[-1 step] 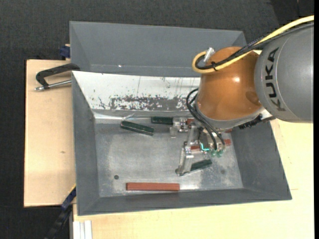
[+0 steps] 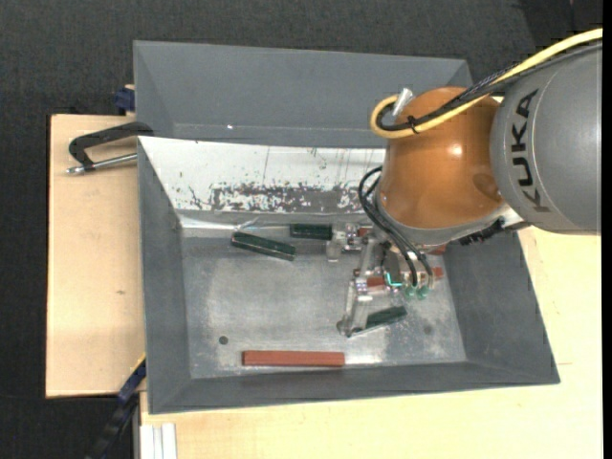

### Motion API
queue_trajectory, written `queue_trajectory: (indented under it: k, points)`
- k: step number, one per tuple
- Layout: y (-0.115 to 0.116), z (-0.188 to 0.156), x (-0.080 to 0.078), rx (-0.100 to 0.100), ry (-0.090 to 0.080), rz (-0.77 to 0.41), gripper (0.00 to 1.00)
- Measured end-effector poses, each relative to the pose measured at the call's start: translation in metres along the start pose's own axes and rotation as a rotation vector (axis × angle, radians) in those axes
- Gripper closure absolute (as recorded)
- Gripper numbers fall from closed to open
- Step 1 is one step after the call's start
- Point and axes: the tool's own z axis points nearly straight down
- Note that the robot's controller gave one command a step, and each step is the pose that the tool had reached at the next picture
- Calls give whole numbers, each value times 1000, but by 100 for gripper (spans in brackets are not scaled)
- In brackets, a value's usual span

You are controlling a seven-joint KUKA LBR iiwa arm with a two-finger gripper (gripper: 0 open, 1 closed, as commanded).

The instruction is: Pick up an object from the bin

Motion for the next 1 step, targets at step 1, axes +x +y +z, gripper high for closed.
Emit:
queue_trajectory:
  k: [1]
  points:
    - [-20,7,-11,-2,-4,-152,0]
